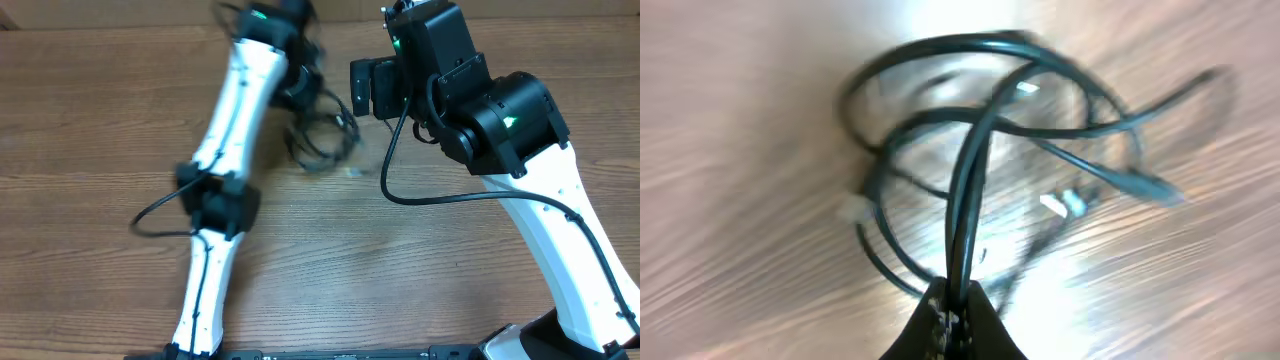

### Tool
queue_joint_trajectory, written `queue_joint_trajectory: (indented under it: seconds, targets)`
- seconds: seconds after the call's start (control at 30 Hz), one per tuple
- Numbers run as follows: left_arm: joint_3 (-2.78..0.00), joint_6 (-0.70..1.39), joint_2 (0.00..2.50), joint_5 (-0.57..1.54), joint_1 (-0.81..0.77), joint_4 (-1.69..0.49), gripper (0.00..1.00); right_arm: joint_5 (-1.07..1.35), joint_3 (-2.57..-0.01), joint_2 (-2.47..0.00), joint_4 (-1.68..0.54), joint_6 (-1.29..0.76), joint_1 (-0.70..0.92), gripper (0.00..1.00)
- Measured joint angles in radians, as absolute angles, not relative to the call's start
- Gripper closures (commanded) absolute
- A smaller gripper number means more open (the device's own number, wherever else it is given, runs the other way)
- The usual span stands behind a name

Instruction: Untangle cables

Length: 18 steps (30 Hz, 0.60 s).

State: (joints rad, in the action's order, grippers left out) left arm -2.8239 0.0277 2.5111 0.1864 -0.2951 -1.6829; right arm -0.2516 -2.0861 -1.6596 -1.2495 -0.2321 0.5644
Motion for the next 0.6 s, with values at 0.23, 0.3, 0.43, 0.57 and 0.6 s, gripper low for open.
queue_joint_trajectory:
  seconds: [0.23, 0.3, 0.43, 0.57, 0.6]
  targets:
    - [-2.872, 0.099, 2.164, 0.334, -0.167, -1.642, 0.96, -0.232, -2.086, -1.660, -1.248, -0.232, 0.564, 0.00]
    - [-2.881, 0.123, 2.085, 0.371, -0.156, -1.634, 0.96, -0.231, -2.086, -1.663, -1.248, -0.232, 0.564, 0.00]
    - [-2.890, 0.151, 1.997, 0.396, -0.163, -1.644, 0.96, -0.209, -2.086, -1.692, -1.248, -0.232, 0.564, 0.01]
    - [-2.862, 0.151, 1.996, 0.316, -0.202, -1.687, 0.96, -0.183, -2.086, -1.731, -1.247, -0.231, 0.564, 0.00]
    - [-2.835, 0.152, 2.001, 0.290, -0.220, -1.687, 0.96, -0.180, -2.086, -1.735, -1.247, -0.232, 0.564, 0.00]
